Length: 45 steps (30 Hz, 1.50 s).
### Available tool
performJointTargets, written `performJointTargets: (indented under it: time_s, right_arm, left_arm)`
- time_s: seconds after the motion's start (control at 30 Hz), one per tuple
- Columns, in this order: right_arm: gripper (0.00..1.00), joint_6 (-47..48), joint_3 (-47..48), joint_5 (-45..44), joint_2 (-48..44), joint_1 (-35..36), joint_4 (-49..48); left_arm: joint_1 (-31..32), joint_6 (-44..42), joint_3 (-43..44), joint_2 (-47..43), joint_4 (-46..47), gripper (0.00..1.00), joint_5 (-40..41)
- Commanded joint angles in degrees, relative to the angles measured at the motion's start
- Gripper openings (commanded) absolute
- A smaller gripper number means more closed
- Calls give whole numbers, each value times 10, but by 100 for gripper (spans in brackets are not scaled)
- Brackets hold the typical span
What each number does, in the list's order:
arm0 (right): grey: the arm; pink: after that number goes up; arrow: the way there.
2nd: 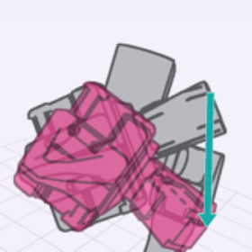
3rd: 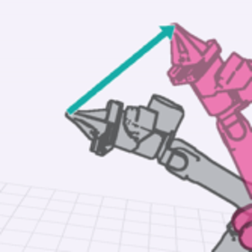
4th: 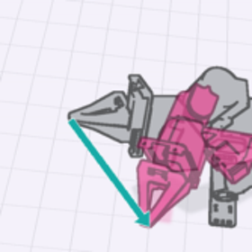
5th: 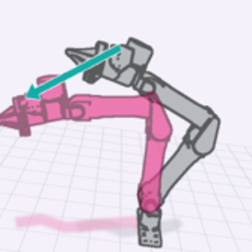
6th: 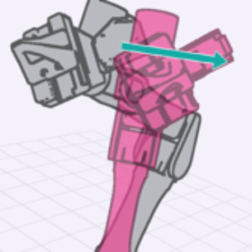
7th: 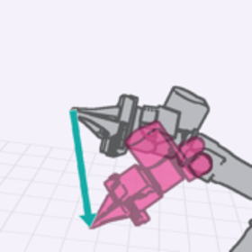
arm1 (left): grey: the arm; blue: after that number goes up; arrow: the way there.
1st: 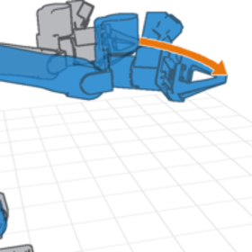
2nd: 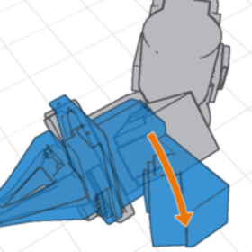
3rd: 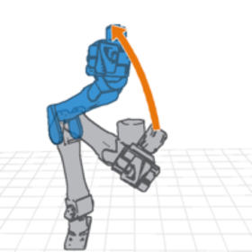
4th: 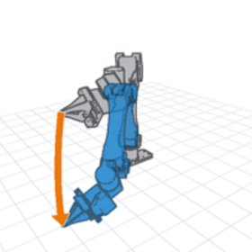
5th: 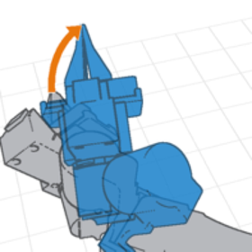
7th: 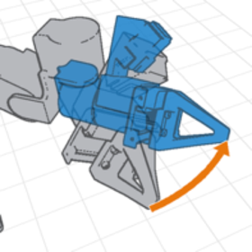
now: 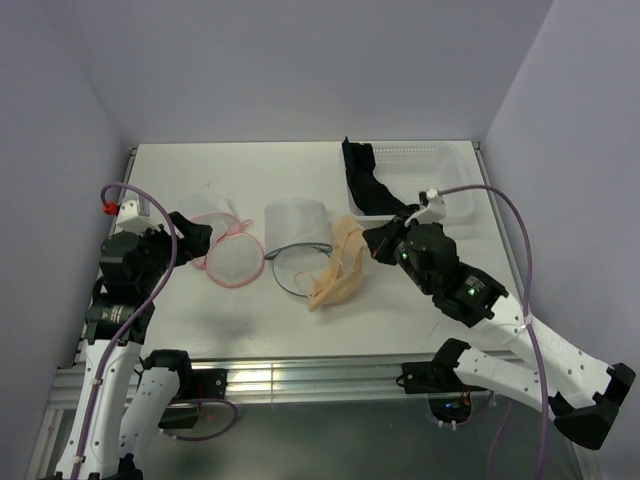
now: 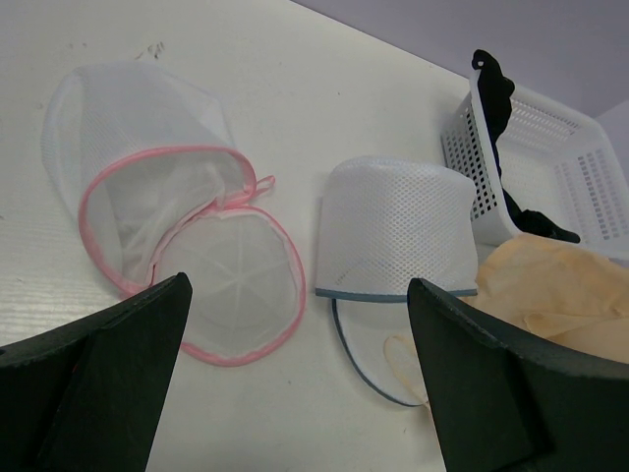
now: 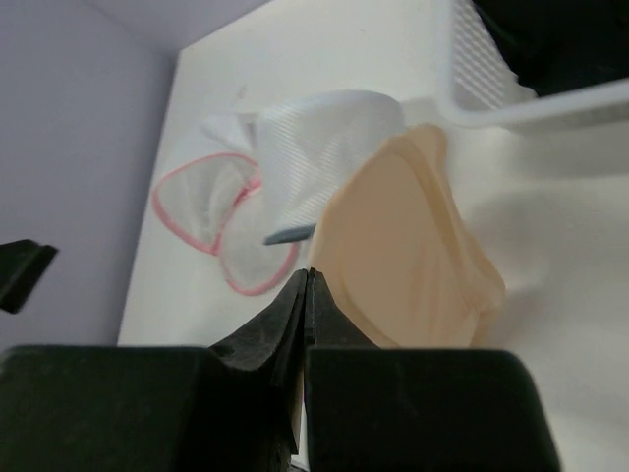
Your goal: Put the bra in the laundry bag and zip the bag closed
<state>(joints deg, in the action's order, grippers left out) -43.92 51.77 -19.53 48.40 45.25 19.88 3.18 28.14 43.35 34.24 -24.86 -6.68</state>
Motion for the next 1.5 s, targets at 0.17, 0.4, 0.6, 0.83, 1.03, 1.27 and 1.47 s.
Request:
performJointTargets:
  time_s: [0.17, 0.4, 0.6, 0.83, 1.03, 1.27, 1.47]
  right_arm:
    - [0, -20, -111, -42, -117, 3, 60]
    - [0, 21, -143, 19, -86, 11, 58]
    - [0, 22, -169, 25, -36, 67, 33]
    - [0, 4, -137, -25, 63, 191, 18]
    - [0, -28, -120, -43, 151, 250, 6]
    - [49, -35, -116, -28, 136, 259, -16]
    - [72, -69, -102, -82, 77, 259, 53]
  left_arm:
    - [-1, -6, 0, 2, 16, 99, -20]
    - [4, 36, -14, 24, 37, 96, -81]
    - [18, 108, -77, 6, 86, 92, -119]
    - [61, 148, -134, -10, 120, 86, -105]
    - [109, 172, -168, -12, 138, 85, -82]
    - [210, 197, -187, 30, 199, 87, -31]
    - [342, 209, -163, 118, 239, 87, 63]
